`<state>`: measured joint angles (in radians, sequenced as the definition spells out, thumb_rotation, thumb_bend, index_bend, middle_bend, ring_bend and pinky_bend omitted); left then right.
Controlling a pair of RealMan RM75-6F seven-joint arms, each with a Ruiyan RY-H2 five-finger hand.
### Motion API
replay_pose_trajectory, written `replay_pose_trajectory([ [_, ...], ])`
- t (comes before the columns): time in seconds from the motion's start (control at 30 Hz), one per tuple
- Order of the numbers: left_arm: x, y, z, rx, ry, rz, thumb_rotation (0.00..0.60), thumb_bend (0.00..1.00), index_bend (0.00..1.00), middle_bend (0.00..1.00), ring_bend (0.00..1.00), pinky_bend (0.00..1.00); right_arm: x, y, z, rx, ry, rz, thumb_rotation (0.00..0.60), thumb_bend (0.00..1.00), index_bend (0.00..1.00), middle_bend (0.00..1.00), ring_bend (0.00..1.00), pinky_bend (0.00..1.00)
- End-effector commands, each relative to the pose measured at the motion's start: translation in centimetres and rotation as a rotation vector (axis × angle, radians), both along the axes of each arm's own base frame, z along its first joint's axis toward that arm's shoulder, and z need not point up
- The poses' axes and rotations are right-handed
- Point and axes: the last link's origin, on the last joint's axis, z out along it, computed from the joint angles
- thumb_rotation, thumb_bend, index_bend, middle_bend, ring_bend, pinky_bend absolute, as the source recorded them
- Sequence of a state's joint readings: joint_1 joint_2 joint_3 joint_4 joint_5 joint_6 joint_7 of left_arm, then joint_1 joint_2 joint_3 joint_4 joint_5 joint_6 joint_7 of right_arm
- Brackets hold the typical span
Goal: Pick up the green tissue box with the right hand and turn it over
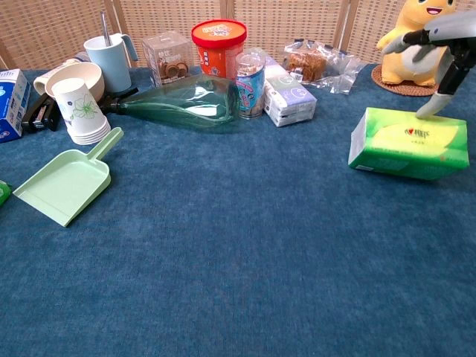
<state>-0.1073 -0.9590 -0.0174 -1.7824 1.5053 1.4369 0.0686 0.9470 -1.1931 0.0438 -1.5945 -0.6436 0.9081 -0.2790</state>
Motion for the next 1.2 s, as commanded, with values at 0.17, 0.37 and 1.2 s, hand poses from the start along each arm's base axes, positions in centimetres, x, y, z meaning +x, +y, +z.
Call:
replay_pose_trajectory([
  [0.17,0.0,0.0,0.0,0.0,-0.001,-0.004,0.6,0.06,0.0,0.0,0.0,0.0,-0.8,-0.8,-1.0,-0.087,-0.006,0.071,0.6,0.0,0.01,0.0,0.0,0.2],
  [0.37,-0.1,0.0,0.2,0.007,-0.004,0.0,0.6,0.06,0.0,0.0,0.0,0.0,0.3,-0.2,-0.6,-0.134,-0.087,0.143,0.6,0.0,0.0,0.0,0.0,0.19],
  [1.2,-0.1,0.0,0.0,-0.002,0.003,0.006,0.6,0.05,0.0,0.0,0.0,0.0,-2.2,4.0,-3.2,0.029,-0.106,0.093,0.6,0.0,0.01,0.0,0.0,0.16],
])
